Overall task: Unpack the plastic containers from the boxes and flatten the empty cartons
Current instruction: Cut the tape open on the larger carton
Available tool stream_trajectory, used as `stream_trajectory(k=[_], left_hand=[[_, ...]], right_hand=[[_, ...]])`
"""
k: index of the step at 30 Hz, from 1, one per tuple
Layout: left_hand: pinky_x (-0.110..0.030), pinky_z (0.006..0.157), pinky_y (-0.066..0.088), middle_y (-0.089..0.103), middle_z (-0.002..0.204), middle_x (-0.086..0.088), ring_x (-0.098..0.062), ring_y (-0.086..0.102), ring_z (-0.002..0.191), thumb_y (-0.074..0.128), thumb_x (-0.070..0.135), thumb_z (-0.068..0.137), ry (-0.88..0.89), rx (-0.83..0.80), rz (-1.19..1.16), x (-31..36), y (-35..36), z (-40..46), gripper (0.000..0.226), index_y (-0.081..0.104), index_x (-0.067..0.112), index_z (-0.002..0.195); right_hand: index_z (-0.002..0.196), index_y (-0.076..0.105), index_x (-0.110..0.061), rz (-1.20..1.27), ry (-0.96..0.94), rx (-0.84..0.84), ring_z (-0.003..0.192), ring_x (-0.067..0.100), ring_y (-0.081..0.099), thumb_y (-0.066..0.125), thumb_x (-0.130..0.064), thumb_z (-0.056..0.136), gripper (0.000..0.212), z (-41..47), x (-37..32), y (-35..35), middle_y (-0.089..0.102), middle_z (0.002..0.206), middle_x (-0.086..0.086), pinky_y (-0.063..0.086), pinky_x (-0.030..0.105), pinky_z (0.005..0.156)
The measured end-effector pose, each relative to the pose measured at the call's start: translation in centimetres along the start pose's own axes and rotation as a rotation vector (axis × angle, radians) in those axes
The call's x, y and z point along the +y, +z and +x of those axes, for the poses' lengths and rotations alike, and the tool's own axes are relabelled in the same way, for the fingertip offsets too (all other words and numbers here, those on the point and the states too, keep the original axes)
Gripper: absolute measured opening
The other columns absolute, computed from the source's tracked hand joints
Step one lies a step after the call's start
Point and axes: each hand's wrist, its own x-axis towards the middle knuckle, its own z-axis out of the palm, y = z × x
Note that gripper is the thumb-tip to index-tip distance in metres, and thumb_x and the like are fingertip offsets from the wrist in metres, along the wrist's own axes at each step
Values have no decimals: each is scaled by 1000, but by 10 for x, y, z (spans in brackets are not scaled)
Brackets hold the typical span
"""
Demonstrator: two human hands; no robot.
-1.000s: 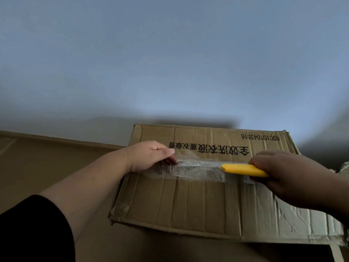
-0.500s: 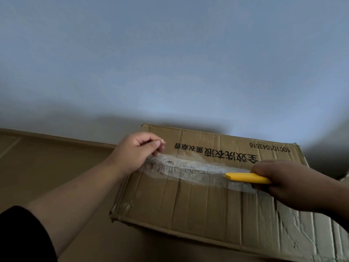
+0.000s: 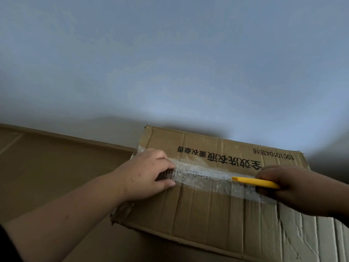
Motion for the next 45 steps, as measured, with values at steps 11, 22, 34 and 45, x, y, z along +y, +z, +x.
stream_trajectory(k=[11, 22, 34, 45], left_hand=[[-36, 102, 41, 52, 124, 3, -13, 45, 114, 30, 43, 103, 159, 156, -43, 101, 13, 23, 42, 46, 22, 136], [-45, 92, 41, 54, 111, -5, -21, 47, 102, 37, 43, 102, 75, 70, -92, 105, 30, 41, 35, 54, 17, 118], [-52, 95, 40, 55, 118, -15, -30, 50, 110, 36, 41, 103, 124, 108, -45, 106, 28, 33, 41, 52, 10, 124], [-50, 92, 43, 59, 113, -14, -29, 53, 103, 36, 43, 103, 178, 194, -22, 97, 41, 34, 42, 54, 9, 118]], right_hand=[[78, 64, -32, 58, 15, -7, 82, 7, 58, 66, -32, 92, 14, -3, -9, -9, 55, 88, -9, 44, 24, 73], [98, 62, -62, 176, 198, 26, 80, -2, 64, 56, -95, 46, 61, 1, -14, -11, 67, 88, -27, 54, 32, 77], [110, 54, -52, 361, 179, 40, 56, 10, 60, 56, -35, 97, 21, 57, -73, -38, 63, 73, -1, 55, 26, 54], [113, 60, -33, 243, 68, -5, 74, 9, 73, 59, -17, 97, 24, 82, -95, -57, 75, 91, -14, 57, 36, 79]])
